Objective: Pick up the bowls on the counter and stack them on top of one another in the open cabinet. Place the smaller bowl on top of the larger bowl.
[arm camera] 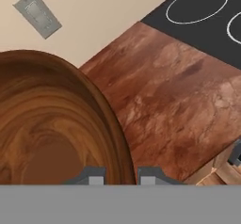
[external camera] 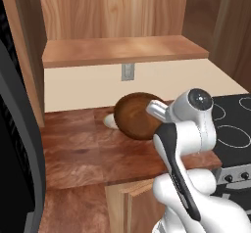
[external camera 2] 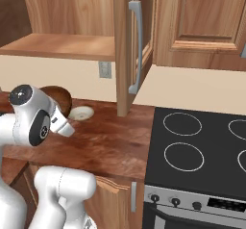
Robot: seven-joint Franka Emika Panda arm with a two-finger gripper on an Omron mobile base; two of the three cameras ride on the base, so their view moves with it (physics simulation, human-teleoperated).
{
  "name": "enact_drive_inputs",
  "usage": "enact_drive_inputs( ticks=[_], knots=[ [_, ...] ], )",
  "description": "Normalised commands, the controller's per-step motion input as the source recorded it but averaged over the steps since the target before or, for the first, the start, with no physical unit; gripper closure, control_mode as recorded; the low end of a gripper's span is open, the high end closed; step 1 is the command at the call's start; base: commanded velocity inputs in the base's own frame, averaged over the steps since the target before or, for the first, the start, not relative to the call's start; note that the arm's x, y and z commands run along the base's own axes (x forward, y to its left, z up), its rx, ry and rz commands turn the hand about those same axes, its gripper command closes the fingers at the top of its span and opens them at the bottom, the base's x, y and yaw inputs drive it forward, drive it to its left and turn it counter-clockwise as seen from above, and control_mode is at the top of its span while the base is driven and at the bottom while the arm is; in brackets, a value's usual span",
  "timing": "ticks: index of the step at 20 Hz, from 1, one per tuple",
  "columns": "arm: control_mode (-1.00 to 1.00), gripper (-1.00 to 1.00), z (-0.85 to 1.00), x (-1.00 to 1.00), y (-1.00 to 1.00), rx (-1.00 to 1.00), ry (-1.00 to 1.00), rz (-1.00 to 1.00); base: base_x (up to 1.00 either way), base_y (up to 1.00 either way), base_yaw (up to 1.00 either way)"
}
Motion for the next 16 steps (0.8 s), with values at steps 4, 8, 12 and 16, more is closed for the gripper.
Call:
enact_drive_inputs(
  ticks=[4,8,12,16],
  knots=[
    [-1.0,1.0,0.28,-0.19,0.0,0.05,-0.03,-0.19,0.0,0.0,0.0],
    [-1.0,1.0,0.31,-0.19,0.0,0.05,-0.04,-0.19,0.0,0.0,0.0],
    [-1.0,1.0,0.39,-0.22,0.0,0.06,-0.05,-0.16,0.0,0.0,0.0],
    [-1.0,1.0,0.43,-0.24,0.0,0.06,-0.05,-0.14,0.0,0.0,0.0]
  ],
)
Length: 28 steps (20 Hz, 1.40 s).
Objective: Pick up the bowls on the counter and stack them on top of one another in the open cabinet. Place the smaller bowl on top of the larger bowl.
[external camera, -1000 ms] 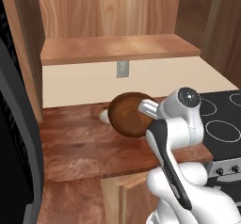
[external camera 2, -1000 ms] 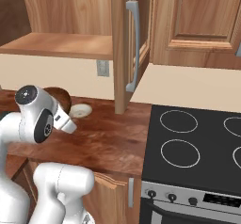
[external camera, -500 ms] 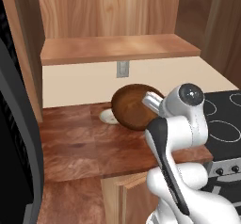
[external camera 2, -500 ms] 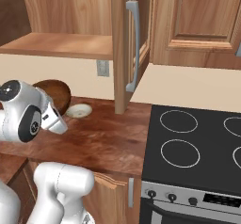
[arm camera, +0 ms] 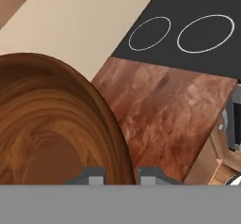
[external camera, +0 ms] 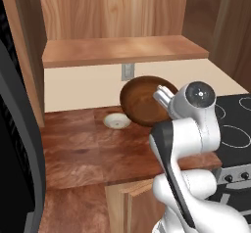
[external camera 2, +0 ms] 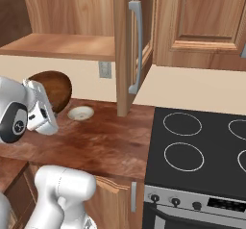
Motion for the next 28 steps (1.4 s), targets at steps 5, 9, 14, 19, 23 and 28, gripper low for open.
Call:
enact_drive_inputs(
  ticks=[5,9,14,19,23,28],
  knots=[
    [-1.0,1.0,0.45,-0.25,0.0,0.07,-0.05,-0.12,0.0,0.0,0.0],
    [-1.0,1.0,0.45,-0.25,0.0,0.08,-0.06,-0.11,0.0,0.0,0.0],
    [-1.0,1.0,0.44,-0.17,-0.02,0.09,-0.06,-0.1,0.0,0.0,0.0],
    [-1.0,1.0,0.35,-0.01,0.0,0.08,-0.06,-0.1,0.0,0.0,0.0],
    [-1.0,1.0,0.29,0.09,0.01,0.07,-0.07,-0.1,0.0,0.0,0.0],
    [-1.0,1.0,0.23,0.25,0.0,0.01,-0.05,-0.12,0.0,0.0,0.0]
  ],
)
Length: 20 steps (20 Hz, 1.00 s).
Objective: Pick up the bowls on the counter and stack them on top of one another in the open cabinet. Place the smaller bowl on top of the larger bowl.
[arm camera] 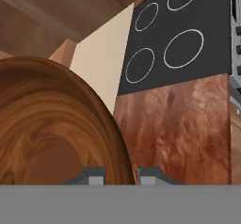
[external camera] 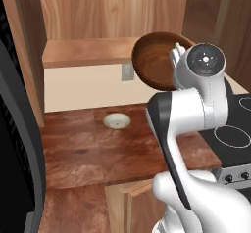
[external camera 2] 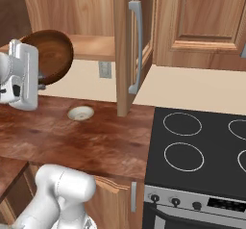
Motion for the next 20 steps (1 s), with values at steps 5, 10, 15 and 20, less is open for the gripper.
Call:
enact_drive_inputs(
  ticks=[5,10,15,20],
  knots=[
    [-1.0,1.0,0.17,0.38,0.0,0.02,-0.01,-0.07,0.0,0.0,0.0],
    [-1.0,1.0,0.17,0.41,0.0,0.07,0.01,-0.01,0.0,0.0,0.0],
    [-1.0,1.0,0.19,0.38,0.0,0.08,0.01,0.0,0.0,0.0,0.0],
    [-1.0,1.0,0.11,0.36,0.04,0.04,0.0,0.0,0.0,0.0,0.0]
  ],
)
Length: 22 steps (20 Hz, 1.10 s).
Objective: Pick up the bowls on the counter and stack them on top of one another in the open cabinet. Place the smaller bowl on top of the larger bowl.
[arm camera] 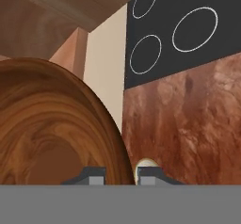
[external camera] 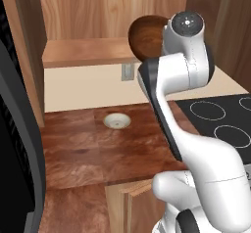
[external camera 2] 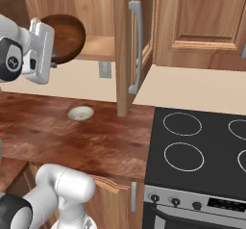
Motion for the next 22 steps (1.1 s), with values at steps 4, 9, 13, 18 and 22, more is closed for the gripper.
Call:
enact_drive_inputs(
  ticks=[4,9,13,18,22],
  knots=[
    [-1.0,1.0,0.03,0.42,0.12,0.0,-0.01,0.0,0.0,0.0,0.0],
    [-1.0,1.0,0.01,0.43,0.1,0.0,-0.03,0.0,0.0,0.0,0.0],
    [-1.0,1.0,0.0,0.41,0.08,0.0,-0.03,0.0,0.0,0.0,0.0],
    [-1.0,1.0,0.0,0.4,0.07,0.03,0.0,0.0,0.0,0.0,0.0],
    [-1.0,1.0,0.0,0.41,0.07,0.04,0.0,0.0,0.0,0.0,0.0]
  ],
)
